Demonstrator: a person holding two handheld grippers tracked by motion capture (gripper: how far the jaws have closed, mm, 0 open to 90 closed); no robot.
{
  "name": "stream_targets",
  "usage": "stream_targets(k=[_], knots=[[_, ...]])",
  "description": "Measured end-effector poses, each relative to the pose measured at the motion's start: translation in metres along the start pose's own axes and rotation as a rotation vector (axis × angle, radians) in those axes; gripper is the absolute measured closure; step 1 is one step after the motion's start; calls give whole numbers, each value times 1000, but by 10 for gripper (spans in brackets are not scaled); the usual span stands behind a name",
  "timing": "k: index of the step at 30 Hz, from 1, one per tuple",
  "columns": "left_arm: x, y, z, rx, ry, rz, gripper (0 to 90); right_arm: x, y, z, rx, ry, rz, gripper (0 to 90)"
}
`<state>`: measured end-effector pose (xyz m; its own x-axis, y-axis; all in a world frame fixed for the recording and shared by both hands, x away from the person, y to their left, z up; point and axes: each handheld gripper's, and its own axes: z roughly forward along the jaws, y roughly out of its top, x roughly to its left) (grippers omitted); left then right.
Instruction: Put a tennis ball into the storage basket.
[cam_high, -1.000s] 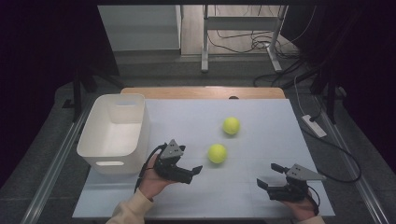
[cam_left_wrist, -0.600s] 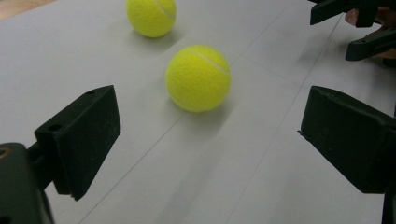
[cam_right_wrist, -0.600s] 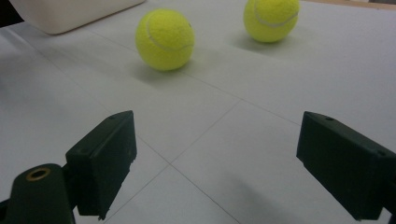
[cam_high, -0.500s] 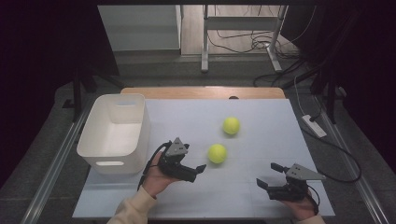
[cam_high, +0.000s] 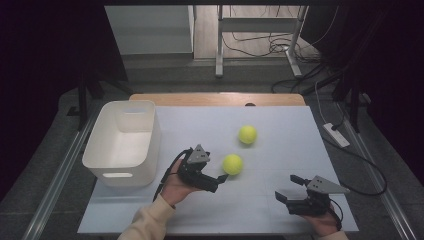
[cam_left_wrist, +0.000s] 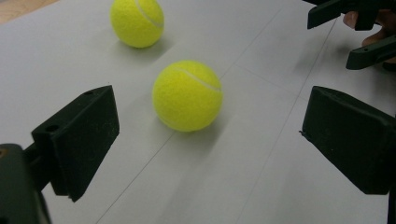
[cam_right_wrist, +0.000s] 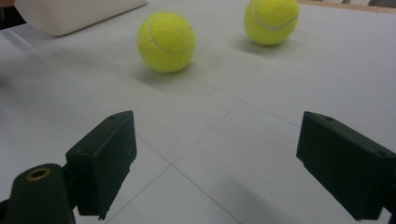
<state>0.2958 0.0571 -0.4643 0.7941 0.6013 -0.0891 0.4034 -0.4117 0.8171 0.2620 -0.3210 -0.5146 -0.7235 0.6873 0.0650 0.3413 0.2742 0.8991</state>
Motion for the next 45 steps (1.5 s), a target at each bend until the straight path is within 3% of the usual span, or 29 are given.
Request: stream_targets(k=[24,45], knots=[[0,17,26,61,-5,18,42,0,1,2,1,6,-1,122],[8,26,46,104,-3,0,40,0,0,2,1,3,0,122]])
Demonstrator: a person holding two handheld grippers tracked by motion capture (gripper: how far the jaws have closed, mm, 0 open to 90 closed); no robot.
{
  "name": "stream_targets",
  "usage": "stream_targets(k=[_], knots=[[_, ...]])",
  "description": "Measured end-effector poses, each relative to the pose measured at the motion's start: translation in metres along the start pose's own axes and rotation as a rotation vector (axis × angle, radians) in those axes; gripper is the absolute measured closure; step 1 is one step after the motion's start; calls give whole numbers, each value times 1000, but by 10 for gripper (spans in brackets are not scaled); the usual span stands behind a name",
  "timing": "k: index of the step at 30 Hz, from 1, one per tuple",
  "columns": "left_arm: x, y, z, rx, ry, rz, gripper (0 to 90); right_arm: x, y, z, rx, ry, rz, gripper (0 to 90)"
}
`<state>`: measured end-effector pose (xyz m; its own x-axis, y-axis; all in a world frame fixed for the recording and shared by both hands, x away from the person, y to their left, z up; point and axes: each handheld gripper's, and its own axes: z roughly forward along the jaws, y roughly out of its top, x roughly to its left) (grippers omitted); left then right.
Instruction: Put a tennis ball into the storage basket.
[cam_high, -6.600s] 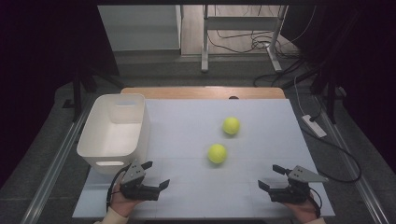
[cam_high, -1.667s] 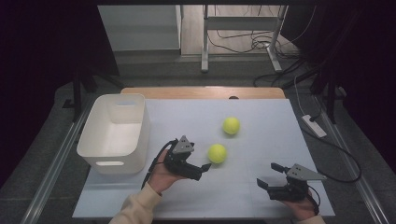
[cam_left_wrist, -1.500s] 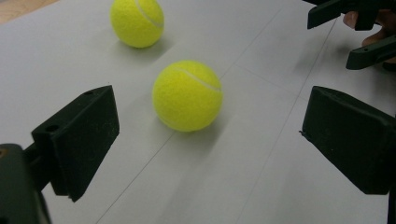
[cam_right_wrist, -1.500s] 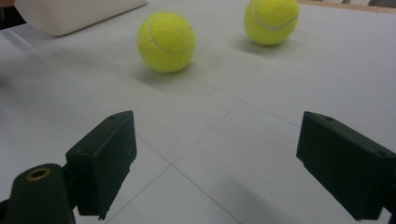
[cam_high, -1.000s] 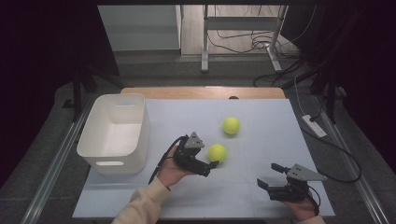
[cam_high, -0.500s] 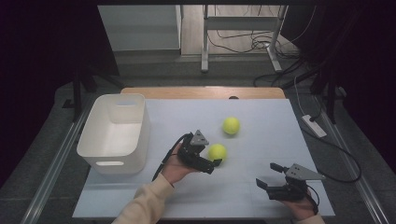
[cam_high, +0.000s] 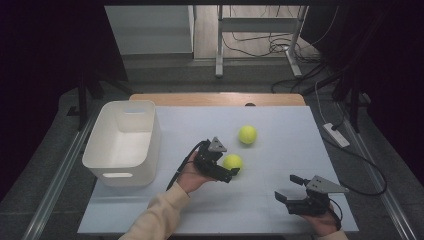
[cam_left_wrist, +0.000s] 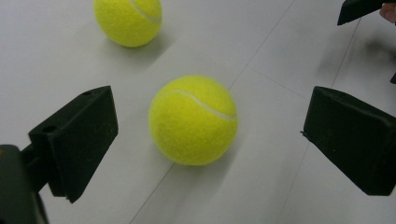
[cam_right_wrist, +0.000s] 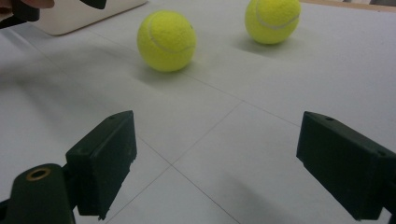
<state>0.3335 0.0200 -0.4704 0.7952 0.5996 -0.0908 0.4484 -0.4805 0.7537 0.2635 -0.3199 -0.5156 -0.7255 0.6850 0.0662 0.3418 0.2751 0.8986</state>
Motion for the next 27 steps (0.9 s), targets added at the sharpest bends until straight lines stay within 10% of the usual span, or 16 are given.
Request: stream_targets(k=[27], knots=[[9,2,31,85,-5,-32,34,0,0,0,1,-1,-2,122]])
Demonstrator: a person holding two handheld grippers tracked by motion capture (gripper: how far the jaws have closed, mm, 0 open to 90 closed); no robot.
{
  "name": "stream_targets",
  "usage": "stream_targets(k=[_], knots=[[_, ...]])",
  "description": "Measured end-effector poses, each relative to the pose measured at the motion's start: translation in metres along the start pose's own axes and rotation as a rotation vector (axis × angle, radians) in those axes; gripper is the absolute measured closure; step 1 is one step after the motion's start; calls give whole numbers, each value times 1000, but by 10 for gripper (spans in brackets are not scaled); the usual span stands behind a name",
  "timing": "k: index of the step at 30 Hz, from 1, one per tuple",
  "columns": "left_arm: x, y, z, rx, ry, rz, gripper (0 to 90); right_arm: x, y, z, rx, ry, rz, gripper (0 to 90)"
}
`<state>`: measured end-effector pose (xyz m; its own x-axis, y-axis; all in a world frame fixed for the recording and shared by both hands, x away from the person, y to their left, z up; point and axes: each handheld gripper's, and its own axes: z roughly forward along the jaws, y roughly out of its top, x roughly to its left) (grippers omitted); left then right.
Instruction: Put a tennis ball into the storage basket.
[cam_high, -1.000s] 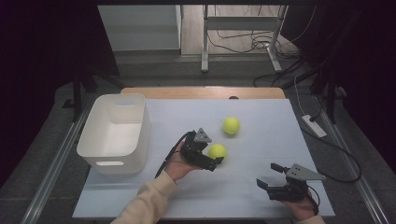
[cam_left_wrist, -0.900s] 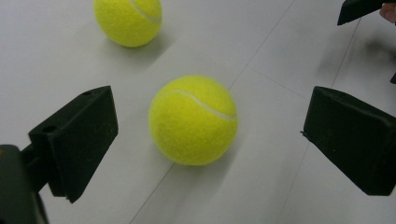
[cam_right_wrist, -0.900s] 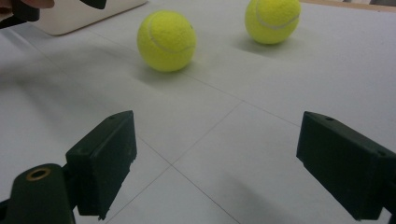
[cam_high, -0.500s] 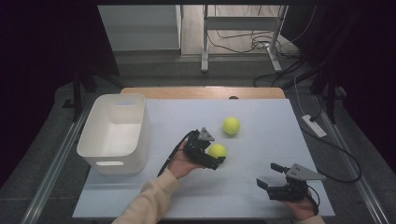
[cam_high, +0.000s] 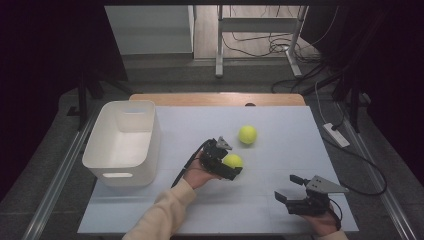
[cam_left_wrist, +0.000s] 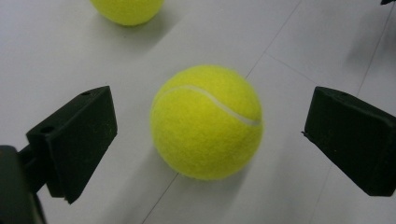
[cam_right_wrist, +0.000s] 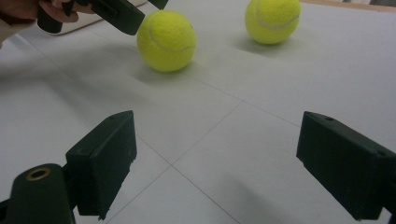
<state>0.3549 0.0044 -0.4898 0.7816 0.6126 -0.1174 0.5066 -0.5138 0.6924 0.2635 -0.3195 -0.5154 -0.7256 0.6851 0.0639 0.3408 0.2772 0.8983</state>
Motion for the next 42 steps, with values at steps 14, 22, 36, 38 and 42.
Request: stream_targets(k=[14,22,36,38,42], knots=[[6,1,22,62,-4,-21,30,-1,-1,0,4,-2,5,122],[9,0,30,82,-8,-29,37,0,-1,1,5,-2,6,122],[10,0,29,86,-73,-10,267,-1,-1,-1,1,-5,7,122],[10,0,27,81,-72,-9,268,-1,-1,-1,1,-5,8,122],[10,2,21,67,-77,-2,269,-1,-1,-1,0,-6,5,122]])
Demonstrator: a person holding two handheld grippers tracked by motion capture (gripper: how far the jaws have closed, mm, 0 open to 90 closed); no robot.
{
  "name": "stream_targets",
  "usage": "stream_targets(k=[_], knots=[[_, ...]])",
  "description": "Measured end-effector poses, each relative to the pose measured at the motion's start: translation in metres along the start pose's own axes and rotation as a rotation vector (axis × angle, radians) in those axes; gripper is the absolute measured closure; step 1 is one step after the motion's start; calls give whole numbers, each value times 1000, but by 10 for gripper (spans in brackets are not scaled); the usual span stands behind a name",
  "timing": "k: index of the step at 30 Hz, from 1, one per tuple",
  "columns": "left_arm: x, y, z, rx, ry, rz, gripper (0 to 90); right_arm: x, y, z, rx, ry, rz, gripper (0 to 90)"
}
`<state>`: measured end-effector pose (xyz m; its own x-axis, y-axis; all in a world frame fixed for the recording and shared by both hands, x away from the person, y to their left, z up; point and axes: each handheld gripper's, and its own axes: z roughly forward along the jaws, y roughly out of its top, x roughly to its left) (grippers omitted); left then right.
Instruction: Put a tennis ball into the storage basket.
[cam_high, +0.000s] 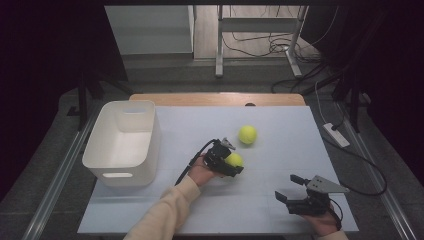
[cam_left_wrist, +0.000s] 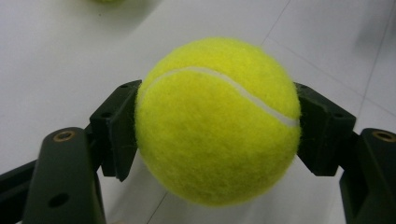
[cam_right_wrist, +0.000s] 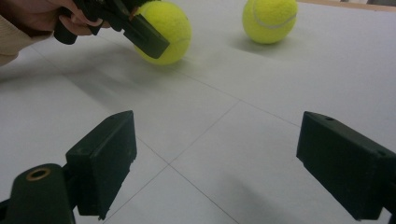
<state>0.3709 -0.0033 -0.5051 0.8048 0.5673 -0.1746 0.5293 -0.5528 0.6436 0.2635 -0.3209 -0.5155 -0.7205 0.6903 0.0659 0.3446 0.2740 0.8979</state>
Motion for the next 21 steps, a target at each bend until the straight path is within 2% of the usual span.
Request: stream_targets(k=[8,21], knots=[[-1,2,-17,-59,-10,-14,270,0,0,0,-3,-3,0,123],[-1,1,-38,-124,-14,-14,269,0,1,0,-4,-5,1,123]])
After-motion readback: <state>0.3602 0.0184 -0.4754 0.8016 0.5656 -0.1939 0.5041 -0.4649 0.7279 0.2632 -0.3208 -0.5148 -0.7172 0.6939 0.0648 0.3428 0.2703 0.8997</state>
